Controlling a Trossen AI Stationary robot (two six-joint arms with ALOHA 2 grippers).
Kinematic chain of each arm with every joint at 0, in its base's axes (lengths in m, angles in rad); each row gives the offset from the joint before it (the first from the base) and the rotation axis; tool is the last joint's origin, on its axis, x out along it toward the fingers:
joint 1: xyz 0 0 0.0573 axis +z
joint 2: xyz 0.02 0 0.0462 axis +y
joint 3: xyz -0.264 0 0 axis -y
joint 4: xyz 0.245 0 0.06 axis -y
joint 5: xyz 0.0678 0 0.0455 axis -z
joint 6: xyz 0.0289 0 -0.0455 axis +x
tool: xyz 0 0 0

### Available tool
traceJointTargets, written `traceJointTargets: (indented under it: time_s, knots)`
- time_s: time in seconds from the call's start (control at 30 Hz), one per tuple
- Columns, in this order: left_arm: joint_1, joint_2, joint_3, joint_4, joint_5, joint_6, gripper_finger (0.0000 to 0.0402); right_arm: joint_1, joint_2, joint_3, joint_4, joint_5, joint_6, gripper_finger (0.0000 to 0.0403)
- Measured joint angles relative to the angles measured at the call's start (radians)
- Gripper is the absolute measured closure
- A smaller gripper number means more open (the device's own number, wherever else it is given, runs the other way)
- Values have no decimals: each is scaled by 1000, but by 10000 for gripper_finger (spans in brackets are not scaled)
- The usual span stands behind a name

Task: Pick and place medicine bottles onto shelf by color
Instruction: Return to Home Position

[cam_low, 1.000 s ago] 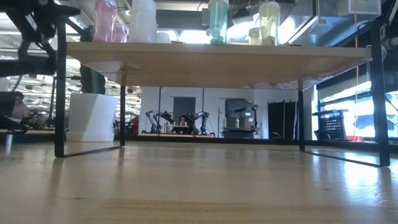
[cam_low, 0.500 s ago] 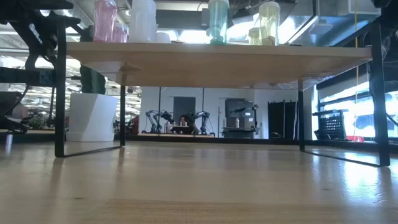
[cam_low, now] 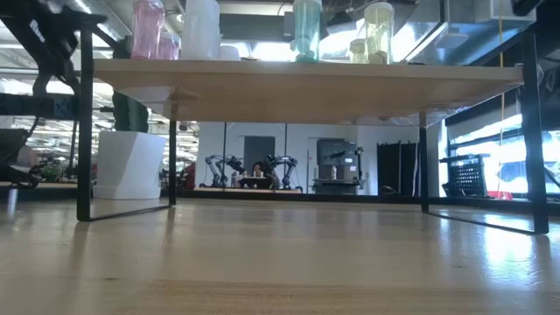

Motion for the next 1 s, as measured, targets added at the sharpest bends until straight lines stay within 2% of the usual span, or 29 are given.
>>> traceJointTargets:
  time_s: [0.2, 0.3, 0.73, 1.0]
  knots:
    - [2, 94, -40, 518, 3, 434, 243, 0, -45, -11, -6, -39, -13, 242]
    - [30, 157, -40, 647, 1, 590, 243, 0, -45, -11, -24, -39, -12, 242]
    - [395, 310, -40, 669, 47, 614, 243, 0, -45, -11, -42, -40, -12, 242]
    - [600, 280, -41, 666, 34, 772, 243, 0, -45, -11, -42, -41, -8, 242]
